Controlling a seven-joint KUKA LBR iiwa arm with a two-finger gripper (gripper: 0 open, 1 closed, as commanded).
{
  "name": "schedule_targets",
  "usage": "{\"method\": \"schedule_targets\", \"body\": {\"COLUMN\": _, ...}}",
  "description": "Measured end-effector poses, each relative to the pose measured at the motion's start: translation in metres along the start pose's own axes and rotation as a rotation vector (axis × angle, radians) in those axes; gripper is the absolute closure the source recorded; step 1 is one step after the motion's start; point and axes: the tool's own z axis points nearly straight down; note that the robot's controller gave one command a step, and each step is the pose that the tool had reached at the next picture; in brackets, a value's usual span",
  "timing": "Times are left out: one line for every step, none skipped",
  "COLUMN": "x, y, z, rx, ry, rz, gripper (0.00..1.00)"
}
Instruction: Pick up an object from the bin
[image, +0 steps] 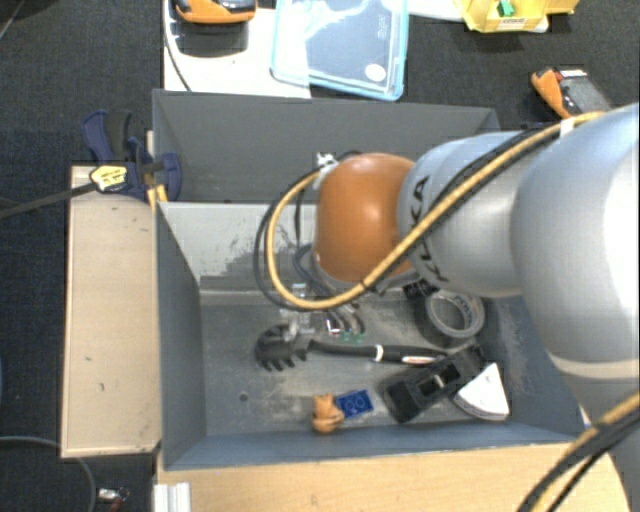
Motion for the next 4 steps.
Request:
{"method": "schedule_targets", "body": {"x": -0.012, "y": 0.004, "z": 0.053, "rx": 0.000, "ry": -0.005, "rz": -0.003, "gripper": 1.00}}
{"method": "schedule_targets", "body": {"x": -0.004, "y": 0.000, "z": 0.050, "rx": -0.001, "ry": -0.002, "rz": 0.030, "gripper": 1.00}}
{"method": "schedule_targets", "body": {"x": -0.011, "y": 0.014, "z": -0.009, "rx": 0.001, "ry": 0.000, "rz": 0.014, "gripper": 1.00}}
{"method": "schedule_targets", "body": {"x": 0.017, "y": -0.002, "z": -0.068, "rx": 0.002, "ry": 0.004, "rz": -0.011, "gripper": 1.00}}
